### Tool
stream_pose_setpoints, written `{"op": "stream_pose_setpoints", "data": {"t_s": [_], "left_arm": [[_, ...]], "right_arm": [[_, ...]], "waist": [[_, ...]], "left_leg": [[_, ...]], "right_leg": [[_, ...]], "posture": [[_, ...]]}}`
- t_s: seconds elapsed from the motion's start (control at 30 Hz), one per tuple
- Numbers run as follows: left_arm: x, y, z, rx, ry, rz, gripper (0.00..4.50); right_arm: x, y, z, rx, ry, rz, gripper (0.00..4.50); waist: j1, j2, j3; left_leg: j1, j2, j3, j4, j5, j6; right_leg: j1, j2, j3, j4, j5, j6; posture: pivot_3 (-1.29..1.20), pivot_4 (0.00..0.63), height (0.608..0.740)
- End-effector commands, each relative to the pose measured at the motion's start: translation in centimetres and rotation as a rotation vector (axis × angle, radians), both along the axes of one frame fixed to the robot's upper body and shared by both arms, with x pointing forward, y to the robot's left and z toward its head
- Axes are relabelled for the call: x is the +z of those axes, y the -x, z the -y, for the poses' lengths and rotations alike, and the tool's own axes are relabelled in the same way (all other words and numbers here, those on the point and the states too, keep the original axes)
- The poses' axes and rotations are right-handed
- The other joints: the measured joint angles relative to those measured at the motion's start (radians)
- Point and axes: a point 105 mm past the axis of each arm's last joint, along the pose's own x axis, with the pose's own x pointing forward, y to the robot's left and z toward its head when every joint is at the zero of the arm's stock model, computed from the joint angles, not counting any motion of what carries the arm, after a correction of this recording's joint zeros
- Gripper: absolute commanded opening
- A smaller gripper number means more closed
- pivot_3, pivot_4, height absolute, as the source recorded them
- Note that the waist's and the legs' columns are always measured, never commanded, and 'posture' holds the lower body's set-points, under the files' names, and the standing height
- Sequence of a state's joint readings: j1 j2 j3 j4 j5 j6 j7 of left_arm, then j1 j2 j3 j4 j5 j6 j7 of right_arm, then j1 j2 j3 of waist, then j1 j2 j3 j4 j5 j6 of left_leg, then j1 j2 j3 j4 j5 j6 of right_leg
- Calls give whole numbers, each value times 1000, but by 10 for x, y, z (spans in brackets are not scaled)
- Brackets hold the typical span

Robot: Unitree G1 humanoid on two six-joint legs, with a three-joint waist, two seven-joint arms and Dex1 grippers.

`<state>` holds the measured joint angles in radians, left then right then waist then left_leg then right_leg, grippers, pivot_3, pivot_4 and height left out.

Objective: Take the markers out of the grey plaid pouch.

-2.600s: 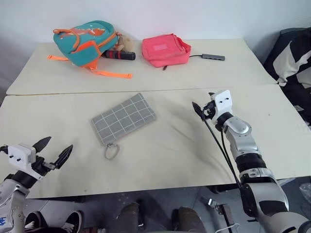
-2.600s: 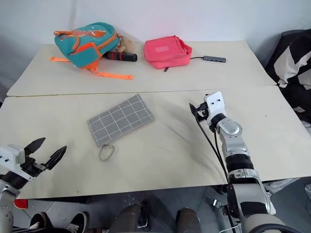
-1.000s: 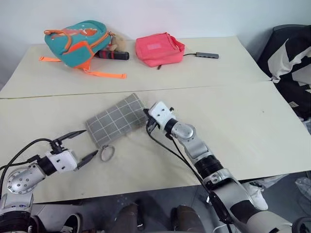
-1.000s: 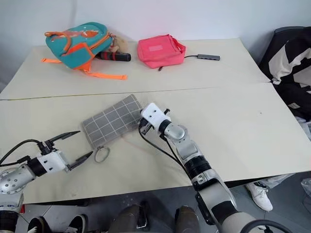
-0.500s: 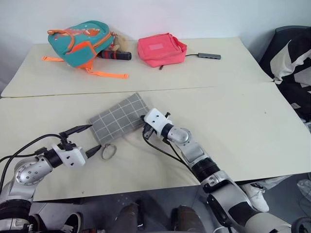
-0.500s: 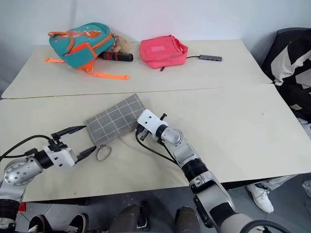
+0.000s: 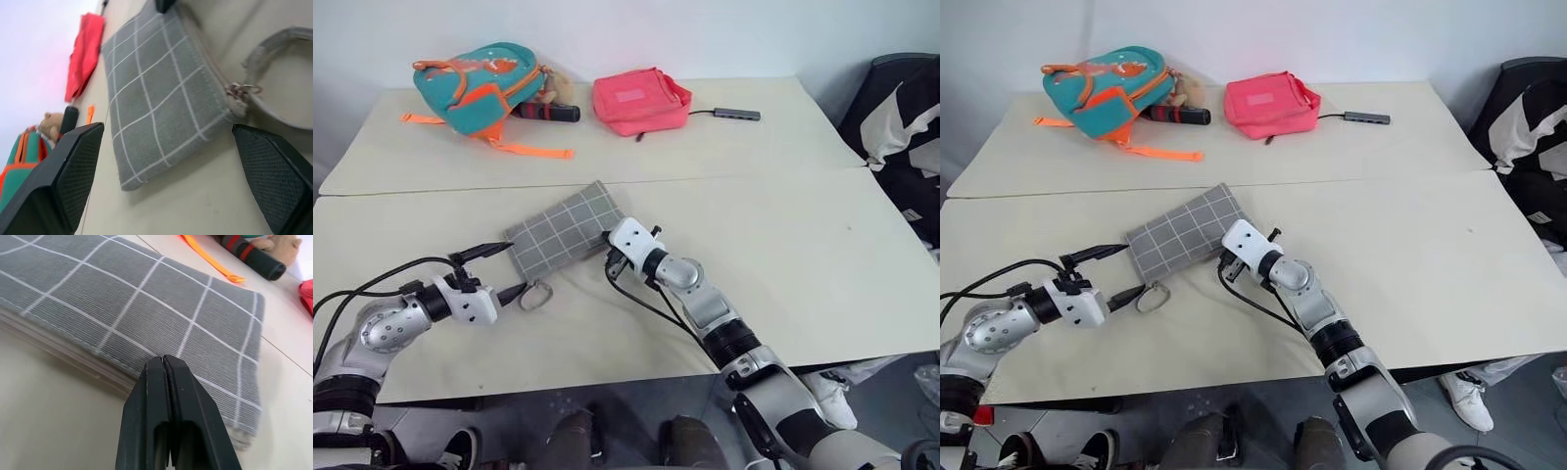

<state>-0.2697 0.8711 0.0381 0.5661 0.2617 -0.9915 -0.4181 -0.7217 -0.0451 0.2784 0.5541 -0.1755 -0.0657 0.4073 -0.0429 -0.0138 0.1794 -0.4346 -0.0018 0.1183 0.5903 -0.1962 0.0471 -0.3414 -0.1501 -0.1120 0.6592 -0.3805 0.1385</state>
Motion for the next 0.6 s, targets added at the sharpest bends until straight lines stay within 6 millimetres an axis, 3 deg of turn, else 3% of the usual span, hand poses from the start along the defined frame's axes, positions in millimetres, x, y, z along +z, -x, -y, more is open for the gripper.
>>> {"op": "stream_pose_setpoints", "data": {"t_s": [0.03, 0.17, 0.23, 0.33, 0.47, 0.6], "left_arm": [[-13, 11, 4, -31, 14, -61, 4500], [-16, 13, 10, -38, 29, -71, 4500], [-20, 14, 6, -21, 18, -84, 4500], [-21, 14, -3, 10, 3, -91, 4500], [-21, 11, -18, 65, -54, -85, 4500], [-18, 8, -32, 108, -124, -67, 4500]], "right_arm": [[43, -6, 4, -29, -124, 92, 43], [59, -16, 8, -77, -174, 126, 43], [58, -23, 8, -104, -171, 114, 43], [49, -28, 1, -107, -124, 102, 43], [23, -33, -15, -125, 10, 75, 43], [5, -33, -18, -129, 127, 93, 43]], "waist": [[-10, 0, 0], [-15, 0, 0], [-15, 0, 0], [-17, 0, 0], [-20, 0, 0], [-25, 0, 0]], "left_leg": [[0, 0, 0, 0, 0, 0], [0, 0, 0, -1, 0, 0], [0, 0, 0, -1, 0, 0], [1, 0, 0, -1, 0, 0], [1, 0, 0, -1, 0, 0], [2, 1, 0, -2, 1, -1]], "right_leg": [[0, 0, 0, 0, 0, 0], [0, 0, -1, 0, 0, 0], [0, 0, -1, 0, 0, 0], [1, 0, 0, 0, 0, 0], [0, 0, 0, 0, 0, 0], [0, 1, 0, 1, 0, 0]], "posture": [[0, 150, 740], [0, 150, 740], [0, 150, 740], [0, 150, 740], [0, 150, 740], [0, 150, 740]]}}
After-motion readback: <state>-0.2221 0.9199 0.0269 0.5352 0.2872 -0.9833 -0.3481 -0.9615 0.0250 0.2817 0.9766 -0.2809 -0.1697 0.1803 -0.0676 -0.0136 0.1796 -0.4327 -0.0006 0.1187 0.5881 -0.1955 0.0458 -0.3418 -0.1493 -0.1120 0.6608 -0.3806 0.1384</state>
